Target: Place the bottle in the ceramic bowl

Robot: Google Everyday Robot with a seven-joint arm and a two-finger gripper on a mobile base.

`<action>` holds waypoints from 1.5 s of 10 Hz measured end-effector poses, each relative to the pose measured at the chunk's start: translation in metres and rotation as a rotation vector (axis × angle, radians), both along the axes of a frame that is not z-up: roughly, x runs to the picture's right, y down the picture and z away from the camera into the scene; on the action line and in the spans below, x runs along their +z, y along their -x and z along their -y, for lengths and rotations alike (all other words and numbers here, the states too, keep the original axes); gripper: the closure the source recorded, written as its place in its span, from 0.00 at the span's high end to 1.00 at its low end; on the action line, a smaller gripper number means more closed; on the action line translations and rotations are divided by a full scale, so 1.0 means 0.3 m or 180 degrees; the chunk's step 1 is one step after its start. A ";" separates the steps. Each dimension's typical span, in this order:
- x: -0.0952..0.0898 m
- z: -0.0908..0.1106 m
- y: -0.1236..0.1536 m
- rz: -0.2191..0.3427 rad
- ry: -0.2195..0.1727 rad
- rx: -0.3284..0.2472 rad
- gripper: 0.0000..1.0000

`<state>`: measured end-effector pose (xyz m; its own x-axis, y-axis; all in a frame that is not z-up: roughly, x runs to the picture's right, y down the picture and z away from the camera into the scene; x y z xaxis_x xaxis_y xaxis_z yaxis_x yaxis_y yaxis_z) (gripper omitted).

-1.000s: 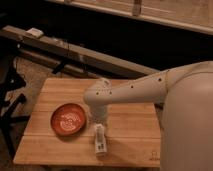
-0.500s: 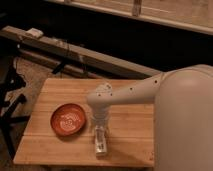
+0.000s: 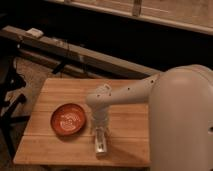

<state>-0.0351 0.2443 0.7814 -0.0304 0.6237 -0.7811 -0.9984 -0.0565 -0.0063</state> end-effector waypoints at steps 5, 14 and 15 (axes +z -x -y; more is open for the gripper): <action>0.012 -0.036 0.001 -0.0073 0.0111 0.0020 0.22; -0.178 0.289 0.074 0.0026 -0.0220 -0.0219 0.00; -0.160 0.337 0.127 0.0098 -0.0263 -0.0339 0.00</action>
